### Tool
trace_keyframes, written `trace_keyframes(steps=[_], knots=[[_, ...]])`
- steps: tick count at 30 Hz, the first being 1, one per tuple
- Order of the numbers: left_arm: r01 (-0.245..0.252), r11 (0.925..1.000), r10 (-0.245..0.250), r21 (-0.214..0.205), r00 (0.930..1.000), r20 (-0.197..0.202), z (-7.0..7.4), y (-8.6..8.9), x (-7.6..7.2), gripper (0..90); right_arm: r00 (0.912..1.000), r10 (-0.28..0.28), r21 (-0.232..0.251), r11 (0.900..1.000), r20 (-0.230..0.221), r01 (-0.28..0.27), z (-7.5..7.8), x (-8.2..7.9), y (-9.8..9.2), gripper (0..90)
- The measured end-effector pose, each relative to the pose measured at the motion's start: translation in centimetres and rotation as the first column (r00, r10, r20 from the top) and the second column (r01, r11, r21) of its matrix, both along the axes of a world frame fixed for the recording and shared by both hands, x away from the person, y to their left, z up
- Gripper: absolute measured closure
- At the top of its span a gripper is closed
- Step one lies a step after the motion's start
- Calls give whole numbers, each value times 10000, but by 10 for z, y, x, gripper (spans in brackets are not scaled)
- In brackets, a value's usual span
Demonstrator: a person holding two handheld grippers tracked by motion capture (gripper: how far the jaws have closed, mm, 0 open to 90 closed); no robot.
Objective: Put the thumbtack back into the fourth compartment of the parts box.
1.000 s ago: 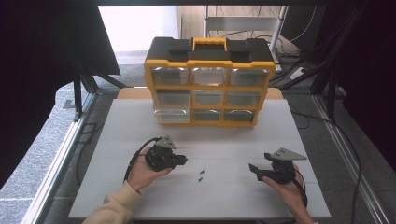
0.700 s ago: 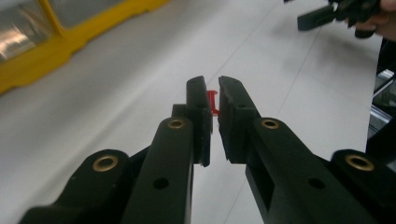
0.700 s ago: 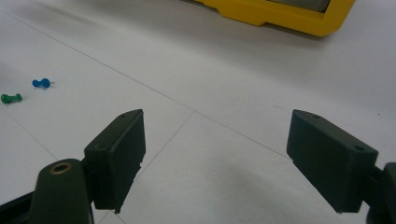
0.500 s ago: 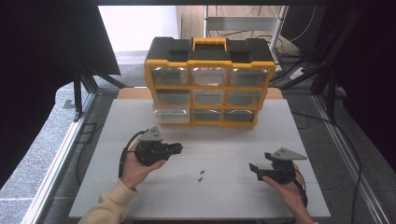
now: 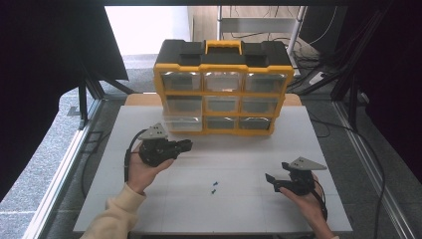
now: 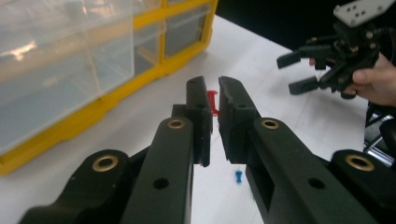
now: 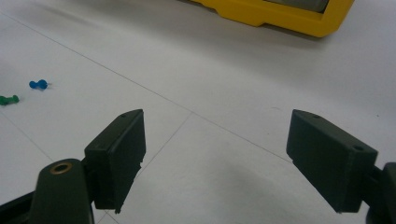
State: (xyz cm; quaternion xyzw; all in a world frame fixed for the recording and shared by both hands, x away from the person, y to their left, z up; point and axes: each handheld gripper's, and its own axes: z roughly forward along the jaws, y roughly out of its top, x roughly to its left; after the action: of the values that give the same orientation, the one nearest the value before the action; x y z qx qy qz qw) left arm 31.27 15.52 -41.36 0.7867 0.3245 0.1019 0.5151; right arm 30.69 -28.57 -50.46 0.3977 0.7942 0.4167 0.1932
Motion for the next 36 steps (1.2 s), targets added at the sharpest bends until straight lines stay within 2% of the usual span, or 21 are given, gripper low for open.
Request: trace_keyframes(steps=[10, 14, 22, 28, 36], knots=[[-332, 9991, 341, -245, 9987, 382, 20, 8, 9, 829, 10000, -42, -23, 10000, -2, 42, 0, 0, 0, 199], [-634, 9971, 661, -420, 9956, 661, 30, 11, 15, 829, 10000, -52, -32, 10000, -8, 52, 0, 0, 0, 199], [-899, 9954, 928, -346, 9910, 962, 44, 9, 29, 828, 10000, -76, -9, 10000, -4, 76, 0, 1, -1, 200], [-1139, 9932, 1158, -247, 9884, 984, 50, 9, 40, 827, 10000, -78, -69, 9999, -21, 77, 0, 1, 0, 199], [-1616, 9869, 1613, -29, 9835, 816, 47, 15, 57, 825, 9999, -124, -70, 9999, -41, 123, -1, 1, -1, 198]])
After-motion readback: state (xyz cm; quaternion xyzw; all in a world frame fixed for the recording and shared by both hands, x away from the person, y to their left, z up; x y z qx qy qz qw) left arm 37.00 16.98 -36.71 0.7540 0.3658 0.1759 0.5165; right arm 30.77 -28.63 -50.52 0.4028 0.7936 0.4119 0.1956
